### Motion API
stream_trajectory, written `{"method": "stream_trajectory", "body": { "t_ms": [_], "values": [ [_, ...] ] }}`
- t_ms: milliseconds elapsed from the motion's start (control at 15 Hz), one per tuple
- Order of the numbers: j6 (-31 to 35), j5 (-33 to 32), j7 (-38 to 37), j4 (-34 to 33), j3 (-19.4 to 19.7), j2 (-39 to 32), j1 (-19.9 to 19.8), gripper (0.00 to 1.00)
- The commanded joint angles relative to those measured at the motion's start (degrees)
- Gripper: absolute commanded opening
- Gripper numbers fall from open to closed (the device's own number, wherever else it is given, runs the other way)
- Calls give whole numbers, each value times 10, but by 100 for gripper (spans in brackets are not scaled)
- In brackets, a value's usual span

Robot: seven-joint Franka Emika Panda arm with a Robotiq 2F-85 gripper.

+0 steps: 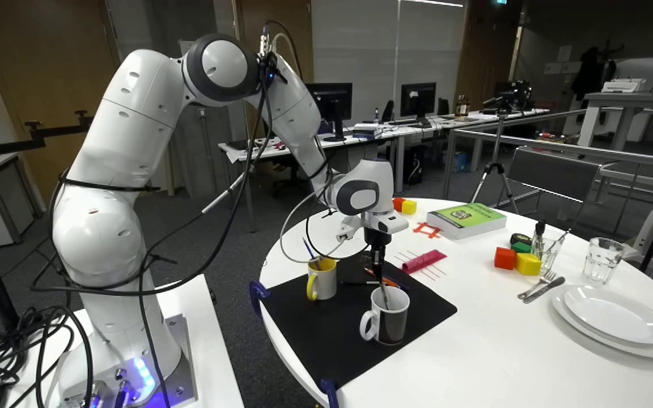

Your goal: Put the pen inside the black mug

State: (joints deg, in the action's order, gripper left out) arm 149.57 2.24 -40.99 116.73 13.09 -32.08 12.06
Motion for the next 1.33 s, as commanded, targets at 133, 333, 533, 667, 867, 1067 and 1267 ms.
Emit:
{"method": "stream_trajectory", "body": {
  "t_ms": [133,333,533,667,867,1067,1267],
  "values": [
    [-16,-11,3,29,-21,31,-5,48],
    [-22,-11,4,32,-29,30,-5,69],
    [-21,-10,8,33,-36,28,-7,93],
    [-16,-14,7,33,-35,25,-6,100],
    [-15,-18,9,31,-33,20,-6,100],
    [-17,-21,11,30,-34,16,-8,100],
    [-17,-24,13,28,-34,11,-9,100]
  ]
}}
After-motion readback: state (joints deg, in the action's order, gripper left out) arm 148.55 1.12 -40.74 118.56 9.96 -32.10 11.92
